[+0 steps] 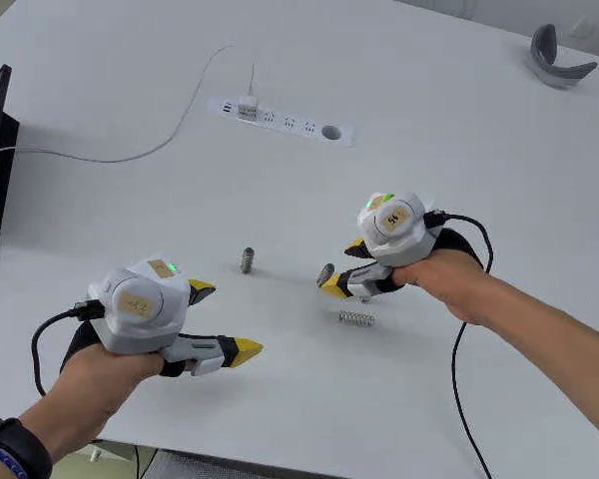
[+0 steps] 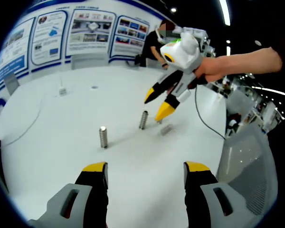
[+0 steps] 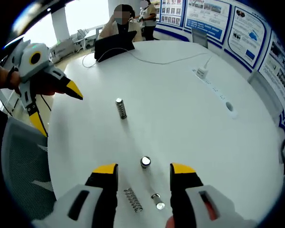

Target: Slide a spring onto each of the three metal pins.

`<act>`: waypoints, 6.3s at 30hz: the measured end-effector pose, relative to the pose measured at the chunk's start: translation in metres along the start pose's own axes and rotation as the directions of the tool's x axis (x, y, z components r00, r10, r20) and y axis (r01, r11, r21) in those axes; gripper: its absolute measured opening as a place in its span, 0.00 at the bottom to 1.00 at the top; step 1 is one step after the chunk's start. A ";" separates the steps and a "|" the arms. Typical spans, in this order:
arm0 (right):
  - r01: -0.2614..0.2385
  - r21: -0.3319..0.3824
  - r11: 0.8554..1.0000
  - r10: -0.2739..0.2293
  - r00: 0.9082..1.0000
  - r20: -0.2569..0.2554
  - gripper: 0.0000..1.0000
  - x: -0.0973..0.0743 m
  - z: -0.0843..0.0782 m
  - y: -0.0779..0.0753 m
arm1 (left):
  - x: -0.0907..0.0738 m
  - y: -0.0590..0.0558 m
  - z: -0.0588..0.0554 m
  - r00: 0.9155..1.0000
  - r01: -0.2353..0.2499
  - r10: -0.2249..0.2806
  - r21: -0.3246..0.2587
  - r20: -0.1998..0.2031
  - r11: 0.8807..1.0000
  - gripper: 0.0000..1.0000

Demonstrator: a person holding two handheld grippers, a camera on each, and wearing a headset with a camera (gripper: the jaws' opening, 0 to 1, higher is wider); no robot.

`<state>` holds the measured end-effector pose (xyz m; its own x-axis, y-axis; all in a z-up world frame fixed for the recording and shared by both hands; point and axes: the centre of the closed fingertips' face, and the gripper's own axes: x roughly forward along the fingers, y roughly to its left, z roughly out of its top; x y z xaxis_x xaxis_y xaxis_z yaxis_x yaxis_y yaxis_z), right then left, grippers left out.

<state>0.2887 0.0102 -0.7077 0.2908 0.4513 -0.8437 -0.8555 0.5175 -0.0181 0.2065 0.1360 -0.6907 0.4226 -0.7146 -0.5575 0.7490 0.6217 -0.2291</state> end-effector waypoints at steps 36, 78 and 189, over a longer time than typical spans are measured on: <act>0.057 0.245 0.968 -0.113 0.968 0.222 0.56 -0.036 -0.022 0.016 | 0.005 -0.008 0.016 1.000 0.001 -0.001 0.015 0.009 1.000 0.66; 0.090 0.410 0.907 -0.215 0.939 0.269 0.74 -0.069 -0.081 0.024 | 0.025 -0.018 0.026 0.999 0.030 -0.028 0.053 -0.023 0.998 0.68; 0.033 0.515 0.857 -0.187 0.950 0.250 0.82 -0.092 -0.148 0.047 | 0.178 -0.071 0.007 0.939 0.234 -0.125 0.327 -0.322 0.916 0.14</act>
<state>0.1587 -0.1145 -0.7099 0.5432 0.5140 -0.6639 -0.5029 0.8324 0.2330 0.2320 -0.0378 -0.7678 0.1392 -0.6450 -0.7514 0.9514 0.2975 -0.0791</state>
